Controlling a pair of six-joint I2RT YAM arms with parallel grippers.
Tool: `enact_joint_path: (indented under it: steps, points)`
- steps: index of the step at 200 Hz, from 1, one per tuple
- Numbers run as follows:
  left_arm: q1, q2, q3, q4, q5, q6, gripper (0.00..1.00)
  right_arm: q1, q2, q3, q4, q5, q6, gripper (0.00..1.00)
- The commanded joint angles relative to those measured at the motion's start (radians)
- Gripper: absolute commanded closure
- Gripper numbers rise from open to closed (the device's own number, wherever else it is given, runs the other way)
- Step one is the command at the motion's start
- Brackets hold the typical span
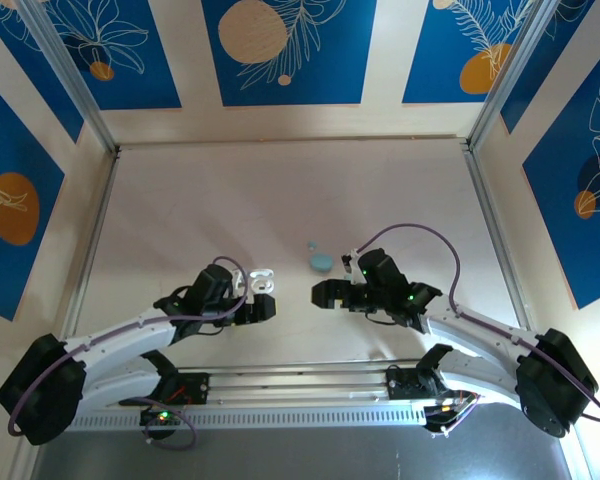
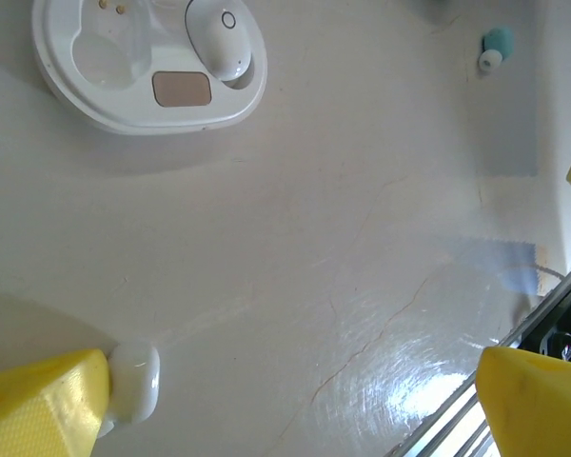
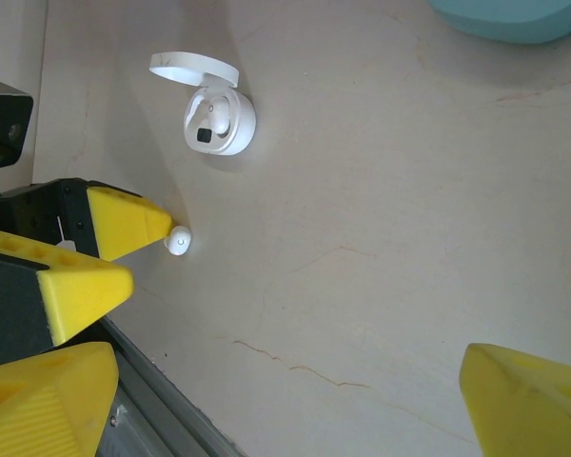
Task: Insert the wireless bluetooth earbuds into the charging case
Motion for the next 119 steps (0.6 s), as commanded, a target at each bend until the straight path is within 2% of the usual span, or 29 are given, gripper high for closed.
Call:
enact_joint_path:
  steps: [1, 65, 119]
  points:
    - [-0.012, 0.006, 0.019, 0.009, -0.012, 0.022, 0.02, -0.007, -0.018, -0.012, -0.017, -0.015, 0.007, 0.07]
    - [-0.012, -0.041, 0.025, -0.01, -0.036, 0.024, 0.02, -0.007, -0.02, -0.011, -0.02, -0.019, 0.009, 0.07]
    - [-0.012, -0.302, 0.031, -0.158, -0.183, 0.071, 0.0, -0.008, -0.061, -0.008, -0.034, -0.032, 0.028, 0.06]
